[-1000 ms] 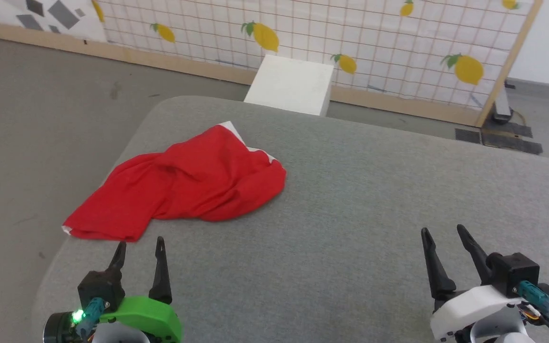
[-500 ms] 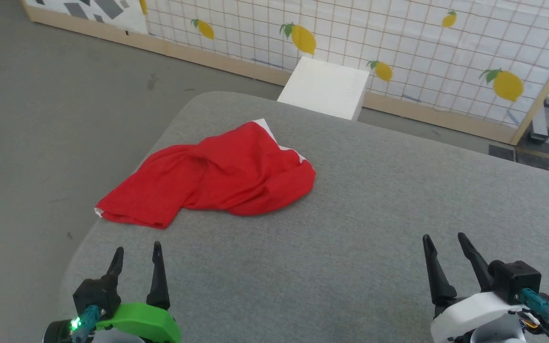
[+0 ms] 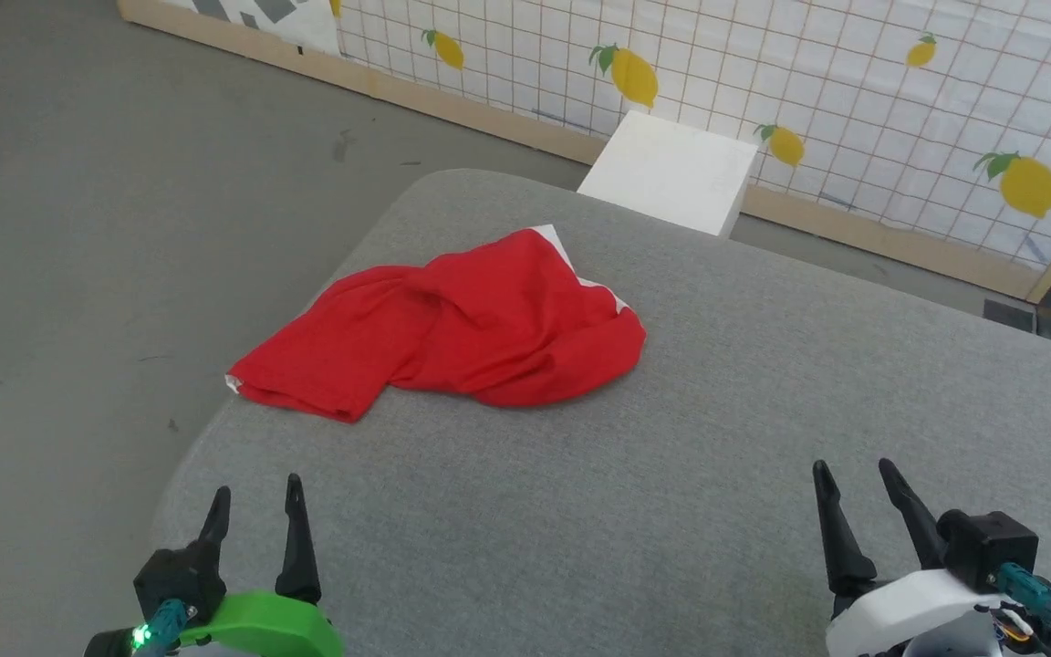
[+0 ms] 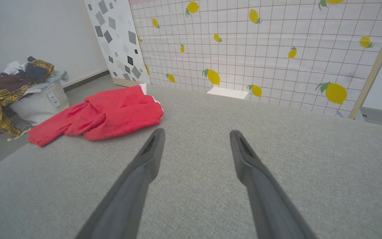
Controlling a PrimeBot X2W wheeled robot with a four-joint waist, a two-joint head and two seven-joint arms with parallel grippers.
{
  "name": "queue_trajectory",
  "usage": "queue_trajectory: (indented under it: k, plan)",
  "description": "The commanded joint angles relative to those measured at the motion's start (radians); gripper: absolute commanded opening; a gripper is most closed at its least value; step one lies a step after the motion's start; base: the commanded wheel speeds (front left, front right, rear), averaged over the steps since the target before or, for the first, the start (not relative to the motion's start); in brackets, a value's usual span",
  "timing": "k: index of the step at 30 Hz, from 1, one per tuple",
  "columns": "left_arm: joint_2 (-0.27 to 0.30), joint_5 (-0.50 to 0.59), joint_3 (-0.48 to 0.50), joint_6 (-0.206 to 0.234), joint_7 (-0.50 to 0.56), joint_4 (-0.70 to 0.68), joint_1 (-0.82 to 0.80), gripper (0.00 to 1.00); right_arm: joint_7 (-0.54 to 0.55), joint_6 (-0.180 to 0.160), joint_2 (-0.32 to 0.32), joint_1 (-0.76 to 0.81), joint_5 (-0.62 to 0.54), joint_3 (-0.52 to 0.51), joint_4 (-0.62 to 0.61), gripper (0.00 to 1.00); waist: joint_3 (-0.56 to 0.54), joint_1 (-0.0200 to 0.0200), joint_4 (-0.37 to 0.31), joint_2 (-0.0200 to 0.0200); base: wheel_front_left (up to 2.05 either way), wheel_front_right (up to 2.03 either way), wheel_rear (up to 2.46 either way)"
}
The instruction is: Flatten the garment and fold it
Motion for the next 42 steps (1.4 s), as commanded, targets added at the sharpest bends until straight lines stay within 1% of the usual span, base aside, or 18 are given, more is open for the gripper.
queue_trajectory:
  k: [1,12,17,21,25,27,28,29,31,33,35,38,40,42]
  plan:
    - [-0.002,-0.017,0.001,0.005,-0.011,0.004,0.019,1.00,-0.012,-0.001,0.001,0.012,0.010,-0.003,0.009,1.00,0.000,0.0000,0.008,0.0083,0.00,0.00,0.00]
    - [-0.003,-0.045,0.004,0.003,-0.034,0.015,0.009,1.00,-0.035,-0.001,0.001,0.012,0.031,-0.011,0.041,1.00,0.000,0.0000,0.033,0.0093,0.00,0.00,0.00]
    - [0.010,-0.051,-0.004,-0.011,-0.042,0.035,-0.026,1.00,-0.045,-0.001,0.001,0.010,0.034,-0.015,0.051,1.00,0.007,0.0000,0.035,0.0098,0.00,0.00,0.00]
    - [0.041,-0.061,-0.012,-0.037,-0.027,0.066,-0.118,1.00,-0.053,-0.001,0.001,0.006,0.023,-0.025,0.056,1.00,0.027,0.0000,0.033,0.0101,0.00,0.00,0.00]
    - [0.063,-0.094,-0.022,-0.076,0.017,0.139,-0.273,1.00,-0.061,-0.001,0.001,-0.007,-0.005,-0.039,0.058,1.00,0.069,0.0000,0.015,0.0105,0.00,0.00,0.00]
    - [0.074,-0.119,-0.024,-0.094,0.046,0.193,-0.366,1.00,-0.065,-0.001,0.001,-0.018,-0.025,-0.046,0.057,1.00,0.104,0.0000,-0.004,0.0106,0.00,0.00,0.00]
    - [0.080,-0.131,-0.030,-0.102,0.078,0.232,-0.417,1.00,-0.068,-0.001,0.001,-0.025,-0.037,-0.053,0.055,1.00,0.125,0.0000,-0.014,0.0107,0.00,0.00,0.00]
    - [0.088,-0.188,-0.011,-0.111,0.153,0.335,-0.560,1.00,-0.065,-0.001,0.001,-0.045,-0.070,-0.068,0.043,1.00,0.191,0.0000,-0.056,0.0110,0.00,0.00,0.00]
    - [0.090,-0.227,0.005,-0.114,0.202,0.403,-0.658,1.00,-0.056,-0.002,0.001,-0.058,-0.094,-0.083,0.024,1.00,0.239,0.0000,-0.087,0.0112,0.00,0.00,0.00]
    - [0.094,-0.257,0.007,-0.117,0.283,0.475,-0.735,1.00,-0.042,-0.002,0.001,-0.063,-0.115,-0.100,0.001,1.00,0.278,0.0000,-0.121,0.0112,0.00,0.00,0.00]
    - [0.092,-0.291,0.018,-0.105,0.380,0.551,-0.794,1.00,-0.028,-0.002,0.001,-0.063,-0.134,-0.116,-0.022,1.00,0.309,0.0000,-0.154,0.0112,0.00,0.00,0.00]
    - [0.097,-0.312,0.018,-0.056,0.546,0.660,-0.858,1.00,-0.013,-0.002,0.001,-0.059,-0.149,-0.140,-0.057,1.00,0.347,0.0000,-0.194,0.0112,0.00,0.00,0.00]
    - [0.101,-0.318,0.018,-0.023,0.625,0.710,-0.883,1.00,-0.009,-0.002,0.001,-0.058,-0.146,-0.162,-0.077,1.00,0.369,0.0000,-0.214,0.0112,0.00,0.00,0.00]
    - [0.100,-0.320,0.014,-0.005,0.672,0.740,-0.896,1.00,-0.008,-0.002,0.001,-0.059,-0.142,-0.178,-0.090,1.00,0.384,0.0000,-0.226,0.0112,0.00,0.00,0.00]
